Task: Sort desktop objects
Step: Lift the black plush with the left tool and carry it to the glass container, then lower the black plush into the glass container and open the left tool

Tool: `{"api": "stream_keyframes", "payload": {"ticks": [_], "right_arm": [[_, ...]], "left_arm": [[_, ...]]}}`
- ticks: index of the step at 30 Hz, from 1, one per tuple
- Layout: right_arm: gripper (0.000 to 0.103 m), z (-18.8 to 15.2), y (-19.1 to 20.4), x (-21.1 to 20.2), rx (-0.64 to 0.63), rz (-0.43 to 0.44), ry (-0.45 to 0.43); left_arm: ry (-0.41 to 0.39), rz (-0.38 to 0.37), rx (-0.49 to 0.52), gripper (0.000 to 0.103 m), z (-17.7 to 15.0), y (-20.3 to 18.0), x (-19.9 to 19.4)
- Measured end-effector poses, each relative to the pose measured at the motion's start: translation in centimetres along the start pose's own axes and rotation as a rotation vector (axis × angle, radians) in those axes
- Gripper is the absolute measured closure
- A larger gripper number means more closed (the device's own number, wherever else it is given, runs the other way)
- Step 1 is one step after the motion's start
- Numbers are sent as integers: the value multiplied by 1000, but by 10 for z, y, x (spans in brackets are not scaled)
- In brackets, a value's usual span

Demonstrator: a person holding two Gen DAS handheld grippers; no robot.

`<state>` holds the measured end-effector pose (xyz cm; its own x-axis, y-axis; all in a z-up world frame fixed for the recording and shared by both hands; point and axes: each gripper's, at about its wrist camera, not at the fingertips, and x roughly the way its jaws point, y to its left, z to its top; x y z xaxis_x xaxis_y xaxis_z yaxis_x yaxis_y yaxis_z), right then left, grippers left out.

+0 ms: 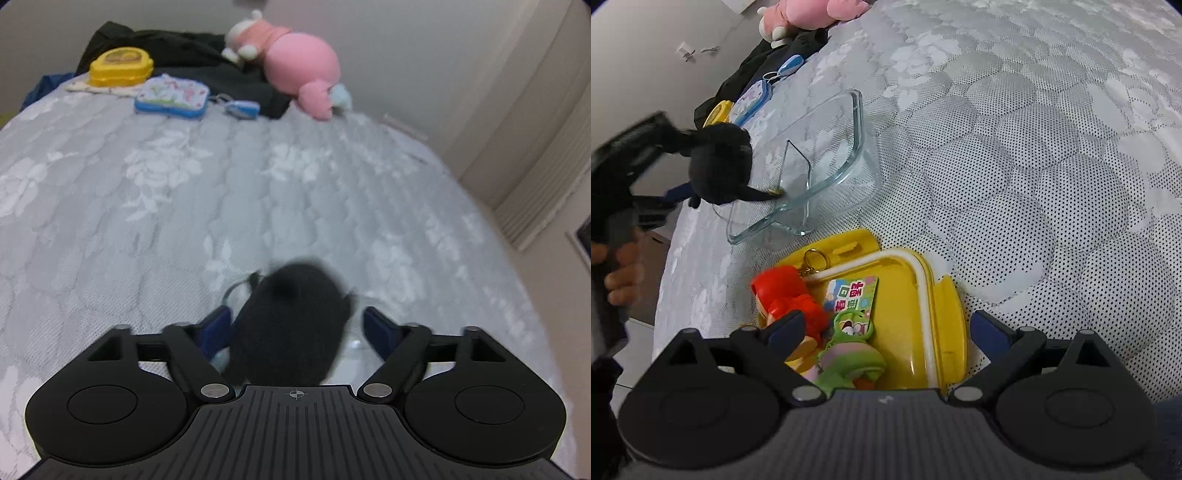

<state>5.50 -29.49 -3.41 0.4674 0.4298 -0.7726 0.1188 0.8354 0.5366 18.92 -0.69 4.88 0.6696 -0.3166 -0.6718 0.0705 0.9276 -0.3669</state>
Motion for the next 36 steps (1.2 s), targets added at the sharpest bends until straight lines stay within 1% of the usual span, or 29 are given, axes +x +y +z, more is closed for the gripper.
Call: {"api": "stream_keyframes", "payload": {"ticks": [1,3,4,5,6,8,9,15,16,18,19,21,24,25,26,27,29,31,34,35,36], "right_arm": [[6,1,-1,0,4,5,0],[6,3,-2,1,16,14,0],[6,3,-3,0,19,15,-2],[6,3,-3,0,21,15,-2],[6,3,-3,-1,23,17,-3],[6,3,-3,-1,24,21,-1],[6,3,-3,-1,24,22,0],[6,4,-4,0,31,32,5],[6,4,-4,0,33,34,6],[6,4,-4,0,37,37,6],[6,5,-4,0,39,39,7],[6,5,-4,1,43,42,8],[6,5,-5,0,46,46,9],[6,5,-6,0,46,46,10],[6,5,-6,1,46,44,10],[6,5,-6,1,46,43,12],[6,5,-6,2,48,43,15],[6,5,-6,2,49,43,17],[6,5,-6,2,53,46,18],[6,4,-7,1,55,47,18],[6,4,-7,1,56,49,18]], "left_arm": [[8,2,14,10,0,-3,0],[17,40,57,15,-1,-10,4],[19,57,63,22,-1,-11,7],[29,54,47,29,-1,-11,9],[43,36,18,32,-1,-9,10],[78,8,-22,44,-1,-7,15],[88,18,-16,46,-1,-8,18],[142,113,13,47,-6,-4,43],[168,117,0,43,-10,0,46],[224,120,-30,44,-19,8,54],[232,113,-39,45,-24,11,55],[206,97,-24,47,-29,9,49],[160,56,-37,47,-22,5,36],[136,49,-38,49,-17,3,31],[106,44,-39,54,-11,0,25],[86,34,-45,56,-6,-3,21],[94,-4,-65,62,3,-7,22],[116,-11,-66,63,7,-12,32],[154,48,-33,64,2,-13,53],[170,63,-33,69,-1,-10,59],[171,68,-34,70,-3,-9,60]]}}
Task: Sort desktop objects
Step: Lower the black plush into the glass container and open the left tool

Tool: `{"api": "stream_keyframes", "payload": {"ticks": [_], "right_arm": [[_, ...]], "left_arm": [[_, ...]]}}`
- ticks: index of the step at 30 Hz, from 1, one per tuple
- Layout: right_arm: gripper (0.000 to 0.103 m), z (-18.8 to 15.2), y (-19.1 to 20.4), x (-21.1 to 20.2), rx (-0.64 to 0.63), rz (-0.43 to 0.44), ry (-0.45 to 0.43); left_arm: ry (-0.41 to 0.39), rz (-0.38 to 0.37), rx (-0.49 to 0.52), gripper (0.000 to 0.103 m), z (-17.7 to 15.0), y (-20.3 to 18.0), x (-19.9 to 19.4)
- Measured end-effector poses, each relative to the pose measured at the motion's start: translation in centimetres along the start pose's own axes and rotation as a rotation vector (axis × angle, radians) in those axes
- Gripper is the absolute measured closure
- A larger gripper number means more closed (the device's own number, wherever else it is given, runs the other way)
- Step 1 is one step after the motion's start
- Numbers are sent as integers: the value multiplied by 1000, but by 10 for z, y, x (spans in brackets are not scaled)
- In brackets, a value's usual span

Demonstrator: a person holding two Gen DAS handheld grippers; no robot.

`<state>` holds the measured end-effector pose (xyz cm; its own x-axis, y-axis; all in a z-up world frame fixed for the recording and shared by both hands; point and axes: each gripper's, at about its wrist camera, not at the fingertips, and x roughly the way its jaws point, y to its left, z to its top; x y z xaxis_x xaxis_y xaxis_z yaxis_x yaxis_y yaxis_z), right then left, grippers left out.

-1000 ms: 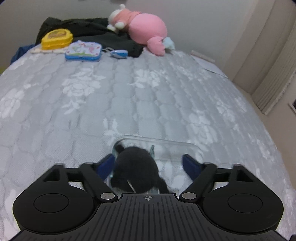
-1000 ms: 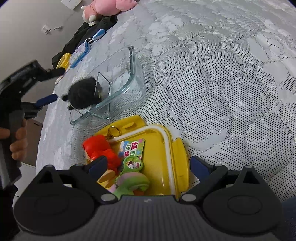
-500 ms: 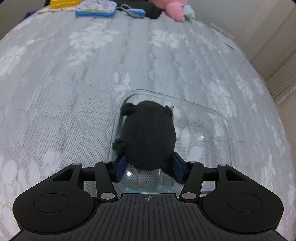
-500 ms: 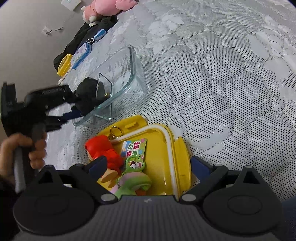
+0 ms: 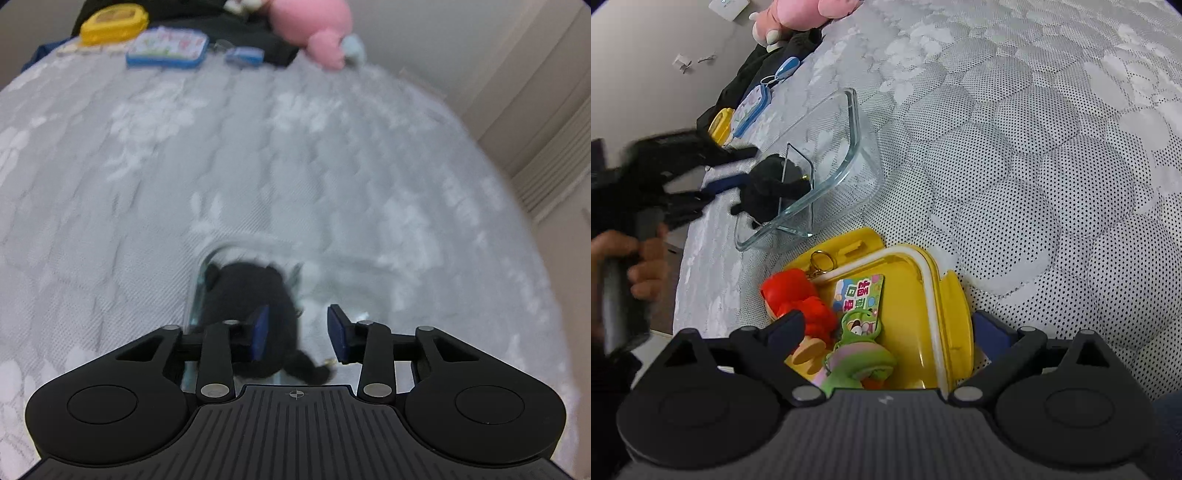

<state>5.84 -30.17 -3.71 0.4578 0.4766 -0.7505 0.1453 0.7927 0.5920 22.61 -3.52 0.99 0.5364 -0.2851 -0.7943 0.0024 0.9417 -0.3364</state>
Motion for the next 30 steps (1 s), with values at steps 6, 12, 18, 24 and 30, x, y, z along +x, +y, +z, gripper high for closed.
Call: {"api": "stream_keyframes", "payload": {"ticks": [6,12,18,24,30], "right_arm": [[5,1,-1,1,7,10,3],[5,1,-1,-1,13,15,-7],[9,-3,2,-5,-7,9,-60],[15,-3,5,-3,-18,-30,-101],[14,-1,2,-1,-4,-18,-96]], "left_arm": [[16,33,67,71,-12,-3,2],[-71,-35,-2,67,-21,5,-23],[-134,-73,-85,55,-48,22,-53],[-7,-132,-37,55,-42,2,-38],[46,-110,-10,56,-28,-8,-21]]}}
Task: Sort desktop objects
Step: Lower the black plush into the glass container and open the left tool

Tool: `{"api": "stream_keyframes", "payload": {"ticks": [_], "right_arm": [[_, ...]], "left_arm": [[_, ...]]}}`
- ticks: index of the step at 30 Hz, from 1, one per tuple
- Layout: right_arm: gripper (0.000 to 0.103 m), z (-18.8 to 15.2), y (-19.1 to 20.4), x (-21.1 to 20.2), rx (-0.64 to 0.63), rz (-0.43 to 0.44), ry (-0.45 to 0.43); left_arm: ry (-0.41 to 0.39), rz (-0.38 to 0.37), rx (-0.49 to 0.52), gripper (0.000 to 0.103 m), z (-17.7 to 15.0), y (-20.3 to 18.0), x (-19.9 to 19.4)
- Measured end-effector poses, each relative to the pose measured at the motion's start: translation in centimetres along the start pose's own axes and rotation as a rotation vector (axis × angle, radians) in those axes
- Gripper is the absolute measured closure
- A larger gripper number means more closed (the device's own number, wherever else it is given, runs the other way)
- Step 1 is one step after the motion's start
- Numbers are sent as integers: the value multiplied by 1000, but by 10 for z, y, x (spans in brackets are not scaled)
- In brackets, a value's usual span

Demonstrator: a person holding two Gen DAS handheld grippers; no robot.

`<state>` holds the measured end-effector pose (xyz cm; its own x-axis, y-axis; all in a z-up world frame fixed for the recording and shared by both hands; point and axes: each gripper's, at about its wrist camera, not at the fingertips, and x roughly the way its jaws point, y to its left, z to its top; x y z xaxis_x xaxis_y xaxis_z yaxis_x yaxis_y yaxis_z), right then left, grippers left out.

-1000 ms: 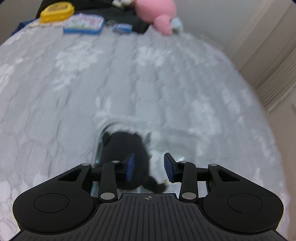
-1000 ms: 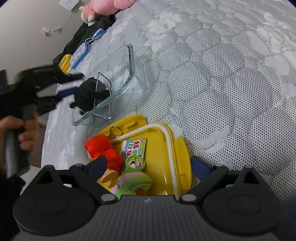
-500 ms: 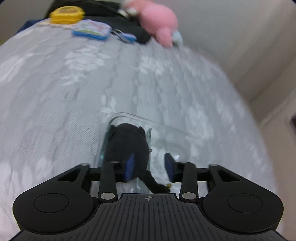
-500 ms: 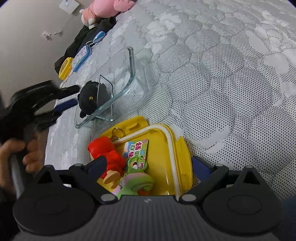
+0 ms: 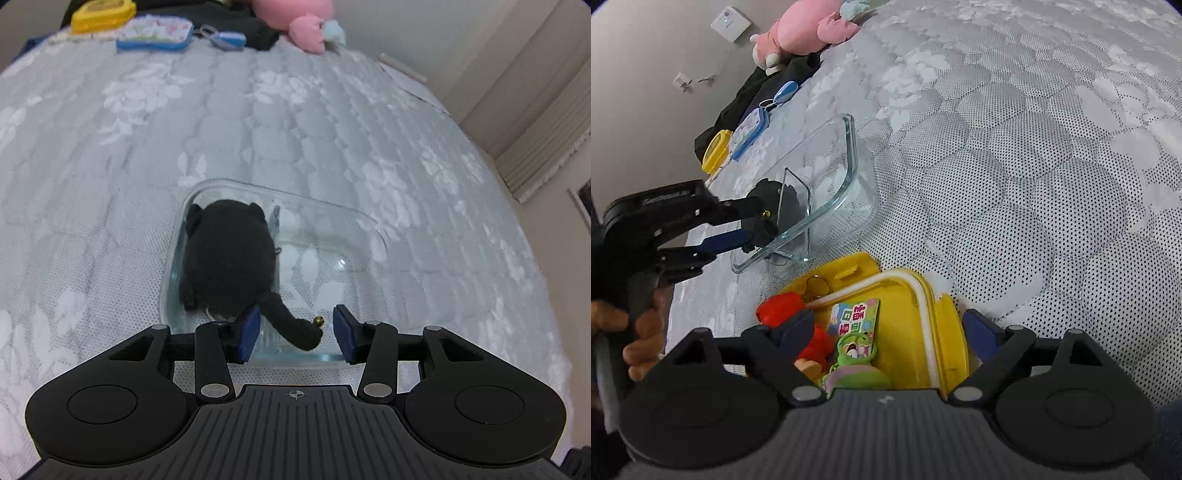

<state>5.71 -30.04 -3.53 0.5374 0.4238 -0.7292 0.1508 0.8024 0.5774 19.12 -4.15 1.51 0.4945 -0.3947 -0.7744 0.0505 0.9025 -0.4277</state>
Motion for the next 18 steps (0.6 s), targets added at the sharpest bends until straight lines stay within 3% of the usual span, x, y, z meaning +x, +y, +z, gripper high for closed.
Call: {"api": "stream_keyframes", "payload": {"ticks": [2,4,7,10,13,18], "right_arm": [[12,1,-1,1,9,10,5],[10,2,-3,1,17,20,9],[10,2,-4,0,32,32,17],[10,2,-6,-2,50,42,16],[10,2,-6,-3,54,45,16],[8,3,-6,-2,57,53,21]], "left_arm": [[12,-86,-64,56,3,7,-3],[40,-159,-99,48,3,8,-4],[89,-166,-103,48,0,1,7],[-5,-57,-75,52,3,0,2],[-118,102,32,52,16,-3,-6],[-74,169,59,57,38,-1,14]]}}
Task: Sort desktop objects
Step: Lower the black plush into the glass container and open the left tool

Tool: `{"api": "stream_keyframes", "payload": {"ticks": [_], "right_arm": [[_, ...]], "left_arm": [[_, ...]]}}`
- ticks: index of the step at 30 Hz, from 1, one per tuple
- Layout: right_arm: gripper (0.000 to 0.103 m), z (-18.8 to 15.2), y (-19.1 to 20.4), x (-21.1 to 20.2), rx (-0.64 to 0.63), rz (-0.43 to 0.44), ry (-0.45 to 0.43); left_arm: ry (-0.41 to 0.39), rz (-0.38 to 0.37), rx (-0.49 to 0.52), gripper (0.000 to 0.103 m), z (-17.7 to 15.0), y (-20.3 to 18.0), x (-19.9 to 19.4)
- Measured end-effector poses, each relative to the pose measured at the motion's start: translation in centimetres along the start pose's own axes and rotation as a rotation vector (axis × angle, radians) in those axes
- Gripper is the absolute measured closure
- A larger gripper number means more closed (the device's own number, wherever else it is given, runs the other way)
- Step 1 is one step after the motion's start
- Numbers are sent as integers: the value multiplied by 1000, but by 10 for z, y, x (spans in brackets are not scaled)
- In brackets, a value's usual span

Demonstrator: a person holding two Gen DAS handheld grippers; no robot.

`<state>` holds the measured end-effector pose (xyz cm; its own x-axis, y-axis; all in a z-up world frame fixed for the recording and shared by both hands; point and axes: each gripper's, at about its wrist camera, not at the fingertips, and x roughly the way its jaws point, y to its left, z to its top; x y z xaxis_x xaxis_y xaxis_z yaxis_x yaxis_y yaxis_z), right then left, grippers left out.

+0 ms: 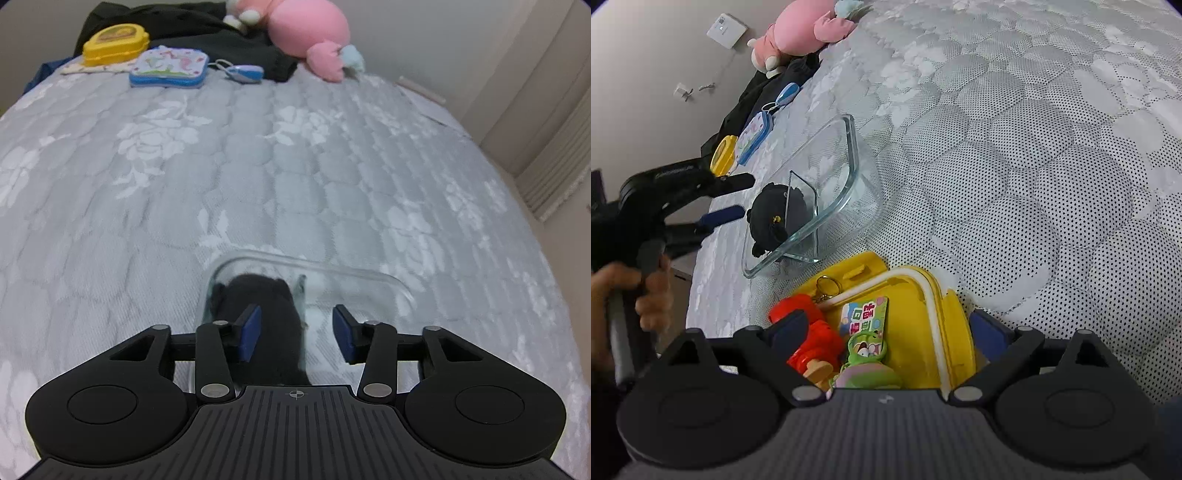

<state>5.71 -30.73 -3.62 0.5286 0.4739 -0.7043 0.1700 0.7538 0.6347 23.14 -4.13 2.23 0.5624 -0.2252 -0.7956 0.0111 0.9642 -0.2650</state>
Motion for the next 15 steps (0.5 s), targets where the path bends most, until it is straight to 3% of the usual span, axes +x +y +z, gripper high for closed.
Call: {"api": "stream_keyframes", "payload": {"ticks": [2,9,15], "right_arm": [[8,1,-1,0,12,8,2],[7,3,-7,2,47,26,21],[7,1,-5,5,30,14,27]], "left_arm": [[24,30,6,62,3,1,10],[29,69,47,59,7,-4,29],[-20,98,162,57,2,-15,22]]}}
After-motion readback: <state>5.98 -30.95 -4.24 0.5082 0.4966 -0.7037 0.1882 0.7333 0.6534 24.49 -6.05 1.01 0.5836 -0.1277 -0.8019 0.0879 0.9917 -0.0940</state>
